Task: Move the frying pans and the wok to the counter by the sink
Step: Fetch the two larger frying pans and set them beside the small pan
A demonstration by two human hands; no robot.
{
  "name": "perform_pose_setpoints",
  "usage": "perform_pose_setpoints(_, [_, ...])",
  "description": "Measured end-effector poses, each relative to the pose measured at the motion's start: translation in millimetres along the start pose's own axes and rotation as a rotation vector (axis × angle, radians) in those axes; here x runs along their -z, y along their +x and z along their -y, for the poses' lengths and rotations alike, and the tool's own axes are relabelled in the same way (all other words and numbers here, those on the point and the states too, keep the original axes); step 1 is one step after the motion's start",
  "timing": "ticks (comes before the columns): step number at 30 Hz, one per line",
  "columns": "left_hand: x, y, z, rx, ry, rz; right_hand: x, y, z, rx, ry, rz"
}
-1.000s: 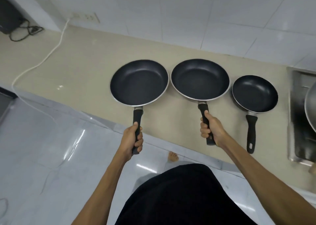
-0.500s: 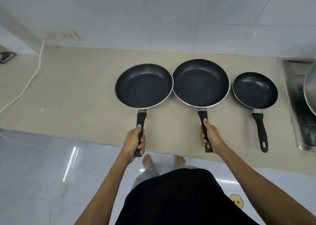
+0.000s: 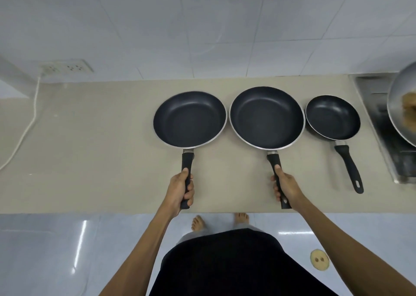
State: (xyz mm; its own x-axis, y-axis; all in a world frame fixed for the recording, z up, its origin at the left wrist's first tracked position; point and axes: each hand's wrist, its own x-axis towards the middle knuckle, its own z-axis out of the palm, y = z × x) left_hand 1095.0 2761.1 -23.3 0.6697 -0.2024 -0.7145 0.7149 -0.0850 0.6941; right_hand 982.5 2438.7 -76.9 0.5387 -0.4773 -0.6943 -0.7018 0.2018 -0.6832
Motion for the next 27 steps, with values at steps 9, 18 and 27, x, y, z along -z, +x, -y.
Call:
perform_pose_setpoints(9, [10.5, 27.7, 10.7, -0.066, 0.131, 0.053, -19.9, -14.9, -0.5, 0.121, -0.22, -0.166])
perform_pose_setpoints(18, [10.9, 41.5, 18.6, -0.029, 0.243, 0.022, -28.1, -30.0, -2.3, 0.064, -0.489, -0.222])
perform_pose_setpoints(27, [7.6, 18.8, 24.5, -0.179, 0.677, -0.076, -21.4, -49.1, -0.3, 0.165, -0.734, -0.172])
